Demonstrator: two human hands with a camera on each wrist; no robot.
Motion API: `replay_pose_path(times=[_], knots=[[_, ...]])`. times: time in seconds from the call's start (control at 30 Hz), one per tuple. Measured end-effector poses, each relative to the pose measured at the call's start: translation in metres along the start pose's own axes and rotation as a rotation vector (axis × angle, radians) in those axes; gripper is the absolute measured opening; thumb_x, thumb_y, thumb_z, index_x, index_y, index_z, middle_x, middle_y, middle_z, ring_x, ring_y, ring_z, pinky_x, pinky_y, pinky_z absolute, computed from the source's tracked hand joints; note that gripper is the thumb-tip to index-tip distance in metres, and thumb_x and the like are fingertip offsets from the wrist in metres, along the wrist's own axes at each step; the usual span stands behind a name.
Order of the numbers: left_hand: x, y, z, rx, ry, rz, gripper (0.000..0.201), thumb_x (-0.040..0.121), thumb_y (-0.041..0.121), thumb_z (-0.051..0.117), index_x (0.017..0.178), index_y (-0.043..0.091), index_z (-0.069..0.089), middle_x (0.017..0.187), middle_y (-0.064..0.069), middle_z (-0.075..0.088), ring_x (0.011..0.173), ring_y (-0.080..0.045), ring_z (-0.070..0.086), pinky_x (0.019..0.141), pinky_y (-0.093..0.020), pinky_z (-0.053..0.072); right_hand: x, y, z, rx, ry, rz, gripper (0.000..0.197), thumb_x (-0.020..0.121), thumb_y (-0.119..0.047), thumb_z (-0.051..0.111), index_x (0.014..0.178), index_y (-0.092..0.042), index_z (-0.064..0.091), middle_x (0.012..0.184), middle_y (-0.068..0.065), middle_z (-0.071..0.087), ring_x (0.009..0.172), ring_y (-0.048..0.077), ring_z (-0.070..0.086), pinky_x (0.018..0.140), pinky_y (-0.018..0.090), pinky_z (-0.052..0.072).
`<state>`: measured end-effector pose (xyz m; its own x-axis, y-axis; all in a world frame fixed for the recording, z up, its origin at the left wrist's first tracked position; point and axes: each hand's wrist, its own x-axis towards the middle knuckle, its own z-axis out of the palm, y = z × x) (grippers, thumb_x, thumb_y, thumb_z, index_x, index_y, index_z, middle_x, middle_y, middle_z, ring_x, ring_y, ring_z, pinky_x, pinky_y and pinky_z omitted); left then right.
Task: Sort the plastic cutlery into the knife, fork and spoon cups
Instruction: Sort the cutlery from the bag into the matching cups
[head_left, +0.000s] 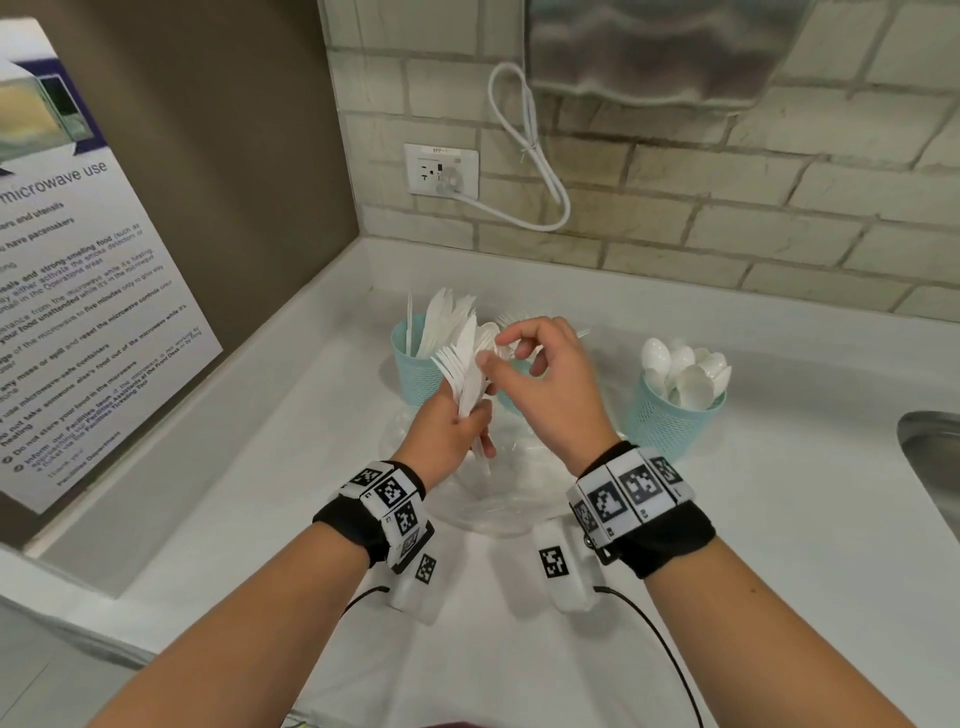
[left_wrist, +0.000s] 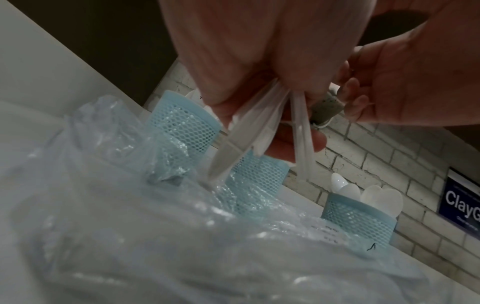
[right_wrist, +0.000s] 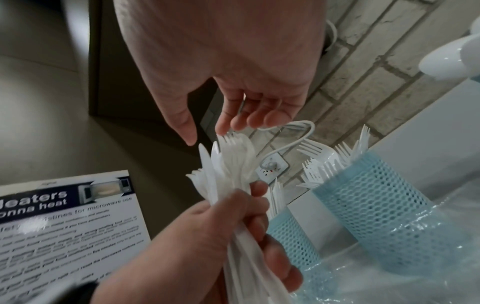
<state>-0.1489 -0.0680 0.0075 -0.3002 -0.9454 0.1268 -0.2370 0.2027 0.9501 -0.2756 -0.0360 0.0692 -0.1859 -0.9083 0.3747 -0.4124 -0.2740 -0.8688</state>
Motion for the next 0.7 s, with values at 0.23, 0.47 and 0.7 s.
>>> replay_pose_path(times=[0.23, 0.47, 0.7], knots=[[-0.005, 0.019, 0.001, -0.008, 0.044, -0.005, 0.033, 0.094, 0.007, 0.049, 0.124, 0.018, 0.043, 0.087, 0.01, 0.059, 0.046, -0.01, 0.057, 0.045, -0.021, 0.047, -0.009, 0.001, 0.011, -0.076, -0.014, -0.073, 0.036, 0.075, -0.024, 0.076, 0.104, -0.026, 0.055, 0.096, -0.005, 0.048, 0.071, 0.004, 0.049, 0.068, 0.01, 0.043], [0.001, 0.017, -0.003, -0.025, 0.099, 0.009, 0.032, 0.093, 0.007, 0.05, 0.124, 0.014, 0.047, 0.083, 0.001, 0.061, 0.049, -0.012, 0.055, 0.049, -0.026, 0.052, -0.005, 0.002, 0.019, 0.042, -0.02, 0.041, 0.008, 0.085, -0.023, 0.067, 0.088, -0.016, 0.068, 0.089, 0.0, 0.065, 0.083, 0.015, 0.062, 0.079, 0.028, 0.053], [0.009, 0.012, -0.01, -0.001, 0.112, 0.033, 0.034, 0.091, 0.007, 0.048, 0.125, 0.013, 0.045, 0.077, 0.004, 0.056, 0.047, -0.014, 0.056, 0.051, -0.03, 0.054, 0.009, -0.004, 0.016, 0.126, -0.064, 0.104, 0.007, 0.092, -0.02, 0.058, 0.084, -0.02, 0.057, 0.081, 0.005, 0.072, 0.07, 0.013, 0.07, 0.071, 0.032, 0.058]])
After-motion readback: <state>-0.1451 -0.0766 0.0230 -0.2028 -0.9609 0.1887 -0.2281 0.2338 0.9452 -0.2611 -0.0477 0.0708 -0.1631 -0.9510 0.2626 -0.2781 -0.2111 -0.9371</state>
